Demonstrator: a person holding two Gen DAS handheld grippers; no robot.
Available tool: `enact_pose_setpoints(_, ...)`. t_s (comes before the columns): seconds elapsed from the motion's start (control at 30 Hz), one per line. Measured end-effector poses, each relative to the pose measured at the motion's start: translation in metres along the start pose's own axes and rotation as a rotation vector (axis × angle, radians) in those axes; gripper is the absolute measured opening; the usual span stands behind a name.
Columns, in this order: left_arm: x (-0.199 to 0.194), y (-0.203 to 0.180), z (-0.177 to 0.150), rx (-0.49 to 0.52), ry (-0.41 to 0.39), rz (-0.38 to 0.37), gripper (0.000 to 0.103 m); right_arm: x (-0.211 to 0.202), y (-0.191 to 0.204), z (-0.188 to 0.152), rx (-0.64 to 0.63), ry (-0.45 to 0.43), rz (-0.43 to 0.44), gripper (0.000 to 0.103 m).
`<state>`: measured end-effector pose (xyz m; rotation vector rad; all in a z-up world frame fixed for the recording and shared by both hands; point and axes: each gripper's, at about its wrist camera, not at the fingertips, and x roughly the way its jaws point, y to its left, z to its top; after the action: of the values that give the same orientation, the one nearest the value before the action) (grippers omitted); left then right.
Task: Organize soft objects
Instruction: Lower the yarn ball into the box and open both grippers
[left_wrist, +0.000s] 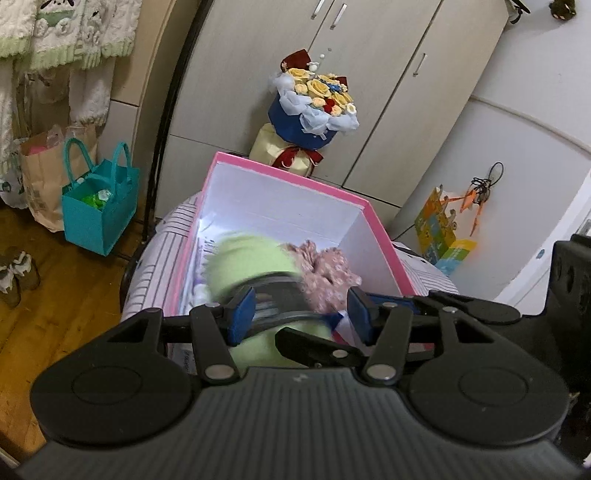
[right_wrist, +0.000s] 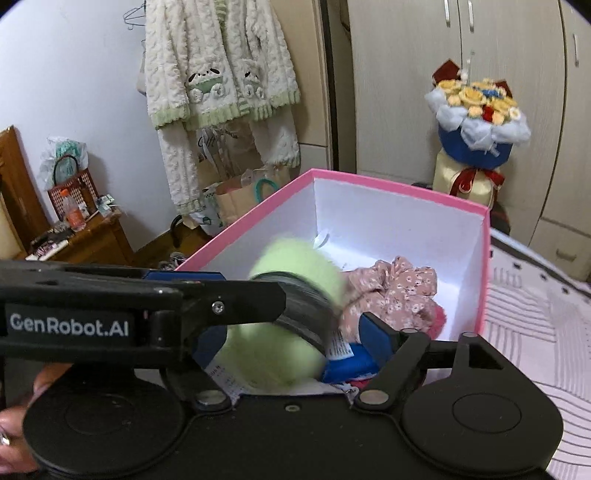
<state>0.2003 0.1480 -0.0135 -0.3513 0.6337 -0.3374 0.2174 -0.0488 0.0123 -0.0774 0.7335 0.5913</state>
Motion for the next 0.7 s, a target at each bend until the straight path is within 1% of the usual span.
enact_pose_setpoints(0.13, -0.007, -0.005, -0.004, 0.002, 0.002, -0.010, 0.055, -0.010, -0.002, -0.004, 0.010, 0.000, 0.011, 0.084)
enact_pose_setpoints(0.33, -0.030, -0.013, -0.007, 0.025, -0.030, -0.010, 0.056, -0.032, -0.002, -0.010, 0.006, -0.028, -0.009, 0.084)
enact_pose_setpoints(0.5, -0.055, -0.030, -0.010, 0.074, -0.059, -0.010, 0.058, -0.052, -0.004, -0.016, -0.002, -0.052, -0.021, 0.084)
enact_pose_setpoints(0.7, -0.084, -0.058, -0.018, 0.157, -0.081, -0.024, 0.062, -0.083, -0.004, -0.025, -0.017, -0.087, -0.048, 0.085)
